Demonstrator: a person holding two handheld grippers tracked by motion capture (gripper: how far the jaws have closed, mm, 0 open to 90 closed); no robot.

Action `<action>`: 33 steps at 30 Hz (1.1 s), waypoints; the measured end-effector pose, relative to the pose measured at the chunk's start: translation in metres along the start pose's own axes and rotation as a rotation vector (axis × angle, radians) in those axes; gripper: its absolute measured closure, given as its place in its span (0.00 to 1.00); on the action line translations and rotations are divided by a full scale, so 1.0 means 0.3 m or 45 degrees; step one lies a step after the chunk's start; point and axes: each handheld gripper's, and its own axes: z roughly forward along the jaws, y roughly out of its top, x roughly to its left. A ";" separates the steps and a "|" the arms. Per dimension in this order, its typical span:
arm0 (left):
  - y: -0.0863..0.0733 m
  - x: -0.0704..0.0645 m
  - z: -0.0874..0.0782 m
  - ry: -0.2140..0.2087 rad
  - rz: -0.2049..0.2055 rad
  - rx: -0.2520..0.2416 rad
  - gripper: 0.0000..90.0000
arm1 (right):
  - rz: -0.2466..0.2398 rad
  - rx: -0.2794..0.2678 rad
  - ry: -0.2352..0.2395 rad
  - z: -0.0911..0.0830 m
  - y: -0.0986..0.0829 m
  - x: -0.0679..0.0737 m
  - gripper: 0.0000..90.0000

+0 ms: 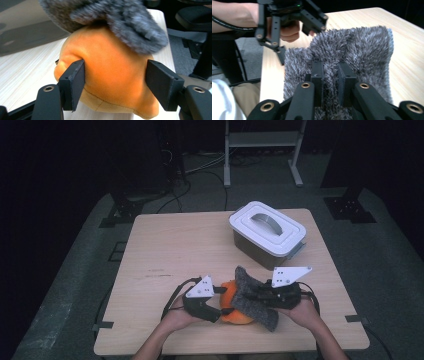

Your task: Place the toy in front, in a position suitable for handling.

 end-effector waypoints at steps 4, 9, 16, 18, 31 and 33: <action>0.003 0.010 -0.007 0.027 -0.017 -0.010 0.33 | 0.025 0.034 -0.010 -0.005 -0.022 -0.021 0.85; 0.008 0.011 -0.006 0.073 -0.049 -0.041 0.26 | 0.041 0.070 0.098 0.000 -0.035 -0.018 0.85; 0.011 -0.019 0.007 0.023 0.059 -0.029 0.35 | -0.004 0.030 0.068 -0.001 0.008 0.012 0.85; 0.013 -0.024 0.009 0.025 0.074 -0.021 0.35 | -0.020 0.042 0.055 0.006 0.015 0.014 0.85; 0.011 -0.005 -0.003 0.009 0.042 -0.022 0.33 | 0.030 0.044 0.015 -0.016 -0.024 -0.028 0.85; 0.015 0.003 -0.010 0.012 -0.003 -0.045 0.28 | 0.032 0.061 0.029 -0.009 -0.030 -0.027 0.85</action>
